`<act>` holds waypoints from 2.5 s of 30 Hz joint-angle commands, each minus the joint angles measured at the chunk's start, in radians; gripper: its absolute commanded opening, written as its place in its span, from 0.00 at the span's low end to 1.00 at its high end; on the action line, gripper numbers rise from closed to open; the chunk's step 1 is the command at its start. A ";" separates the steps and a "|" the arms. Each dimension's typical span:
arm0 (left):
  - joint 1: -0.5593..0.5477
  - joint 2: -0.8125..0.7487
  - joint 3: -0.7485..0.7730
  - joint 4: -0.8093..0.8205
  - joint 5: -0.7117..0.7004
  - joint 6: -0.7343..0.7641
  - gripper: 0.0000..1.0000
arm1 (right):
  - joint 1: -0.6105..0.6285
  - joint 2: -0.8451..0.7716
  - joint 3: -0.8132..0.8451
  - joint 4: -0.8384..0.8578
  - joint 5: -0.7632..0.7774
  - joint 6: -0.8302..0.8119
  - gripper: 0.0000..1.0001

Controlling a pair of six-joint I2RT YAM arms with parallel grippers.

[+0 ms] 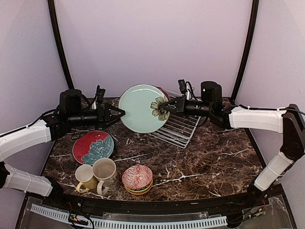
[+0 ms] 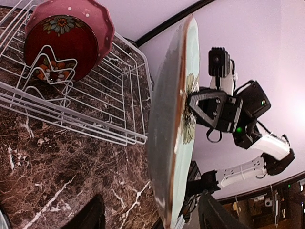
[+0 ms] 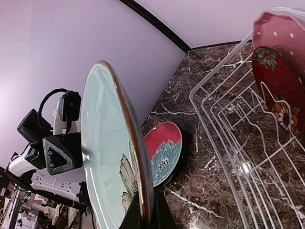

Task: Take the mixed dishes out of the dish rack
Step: Pass from the right arm to the left, then place the plate on the plate.

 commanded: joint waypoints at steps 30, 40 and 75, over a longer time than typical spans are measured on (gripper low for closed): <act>0.218 -0.108 0.046 -0.255 -0.036 0.080 0.01 | 0.035 -0.024 0.056 0.053 0.058 -0.073 0.86; 0.522 -0.248 -0.044 -0.532 -0.100 0.182 0.01 | -0.024 -0.112 -0.023 -0.011 0.117 -0.117 0.99; 0.604 -0.349 -0.442 -0.434 -0.246 0.057 0.21 | -0.112 0.167 0.312 -0.335 0.404 -0.586 0.98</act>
